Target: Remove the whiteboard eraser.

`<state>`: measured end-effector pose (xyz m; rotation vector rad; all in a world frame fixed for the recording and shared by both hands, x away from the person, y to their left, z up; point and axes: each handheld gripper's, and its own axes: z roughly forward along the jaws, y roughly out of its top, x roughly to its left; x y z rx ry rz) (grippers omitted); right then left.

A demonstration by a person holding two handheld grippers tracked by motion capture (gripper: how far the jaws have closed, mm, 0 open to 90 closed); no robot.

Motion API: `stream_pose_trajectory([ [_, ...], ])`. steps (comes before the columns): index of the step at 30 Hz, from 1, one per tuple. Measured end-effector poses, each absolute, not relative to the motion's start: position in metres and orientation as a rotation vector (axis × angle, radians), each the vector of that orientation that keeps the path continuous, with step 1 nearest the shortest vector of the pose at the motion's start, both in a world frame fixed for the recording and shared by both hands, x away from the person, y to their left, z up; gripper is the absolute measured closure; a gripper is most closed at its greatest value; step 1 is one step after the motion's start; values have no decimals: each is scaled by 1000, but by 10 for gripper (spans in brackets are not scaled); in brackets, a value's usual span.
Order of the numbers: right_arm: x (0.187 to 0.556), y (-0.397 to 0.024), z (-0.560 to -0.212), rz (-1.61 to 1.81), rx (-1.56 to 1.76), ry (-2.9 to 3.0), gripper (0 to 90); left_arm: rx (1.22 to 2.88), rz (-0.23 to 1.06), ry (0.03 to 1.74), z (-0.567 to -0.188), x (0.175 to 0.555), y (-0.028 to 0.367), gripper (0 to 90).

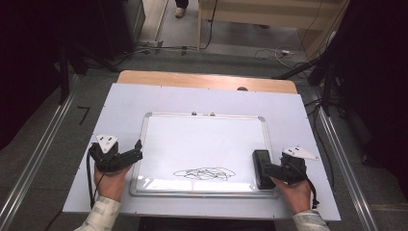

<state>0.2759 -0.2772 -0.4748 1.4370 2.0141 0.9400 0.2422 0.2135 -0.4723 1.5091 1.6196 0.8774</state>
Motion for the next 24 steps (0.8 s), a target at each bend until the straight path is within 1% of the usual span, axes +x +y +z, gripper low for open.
stream_pose_trajectory([
  [17,278,-259,-481,916,1415,2059,155,1509,872,1617,-472,242,214,28],
  [24,278,-257,-485,899,1425,2084,185,1505,870,1623,-473,242,214,28],
])
